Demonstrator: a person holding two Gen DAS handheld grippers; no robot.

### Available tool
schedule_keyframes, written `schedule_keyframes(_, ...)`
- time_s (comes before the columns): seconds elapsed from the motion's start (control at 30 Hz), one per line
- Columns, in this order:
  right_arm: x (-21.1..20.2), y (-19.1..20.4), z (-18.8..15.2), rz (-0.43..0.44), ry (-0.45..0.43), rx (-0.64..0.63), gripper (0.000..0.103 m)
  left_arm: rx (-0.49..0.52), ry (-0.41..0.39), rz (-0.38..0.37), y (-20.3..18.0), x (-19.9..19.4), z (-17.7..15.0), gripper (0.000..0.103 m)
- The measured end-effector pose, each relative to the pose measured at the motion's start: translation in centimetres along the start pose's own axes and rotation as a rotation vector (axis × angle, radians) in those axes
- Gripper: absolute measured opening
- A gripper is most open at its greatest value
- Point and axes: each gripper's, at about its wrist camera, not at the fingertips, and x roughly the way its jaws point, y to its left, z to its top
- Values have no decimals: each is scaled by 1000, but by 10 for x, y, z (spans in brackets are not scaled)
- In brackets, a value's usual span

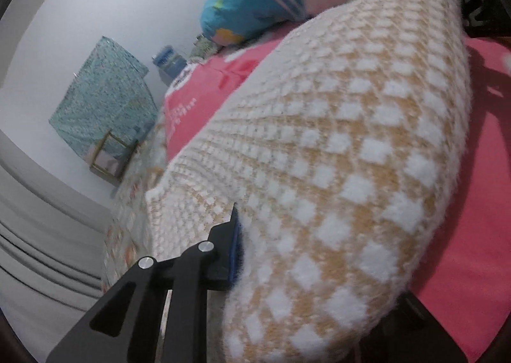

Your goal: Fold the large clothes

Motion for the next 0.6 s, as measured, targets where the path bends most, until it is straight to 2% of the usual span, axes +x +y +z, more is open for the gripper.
schedule_keyframes(0.03, -13, 6, -6, 27, 8, -7, 18, -2, 13, -17, -6, -13, -8, 20)
schedule_keyframes(0.1, -30, 18, -18, 45, 13, -17, 27, -11, 30, -62, -21, -32, -22, 25)
schedule_keyframes(0.17, -23, 26, -29, 63, 68, -39, 47, -21, 60, -73, -33, -27, -32, 31)
schedule_keyframes(0.2, -13, 25, -32, 79, 108, -51, 49, -35, 64, -82, -36, -24, -33, 34)
schedule_keyframes(0.23, 0, 25, -37, 103, 176, -62, 60, -48, 68, -85, -37, -26, -35, 35)
schedule_keyframes(0.27, 6, 25, -41, 105, 227, -73, 62, -56, 81, -80, -37, -29, -33, 35)
schedule_keyframes(0.33, 0, 18, -40, 50, 218, -88, 65, -66, 94, -77, -33, -43, -36, 36)
schedule_keyframes(0.37, -10, 16, -40, 24, 223, -97, 72, -73, 103, -79, -32, -52, -40, 38)
schedule_keyframes(0.43, -26, 15, -49, 27, 270, -113, 76, -78, 140, -91, -41, -78, -62, 48)
schedule_keyframes(0.47, -36, 16, -58, 45, 303, -118, 77, -87, 159, -106, -39, -87, -72, 60)
schedule_keyframes(0.5, -41, 16, -66, 48, 323, -125, 77, -99, 165, -126, -45, -101, -80, 66)
schedule_keyframes(0.53, -52, 15, -77, 54, 354, -131, 77, -114, 165, -146, -44, -110, -85, 66)
schedule_keyframes(0.6, -69, 8, -89, 97, 367, -108, 75, -191, 134, -244, -38, -136, -88, 66)
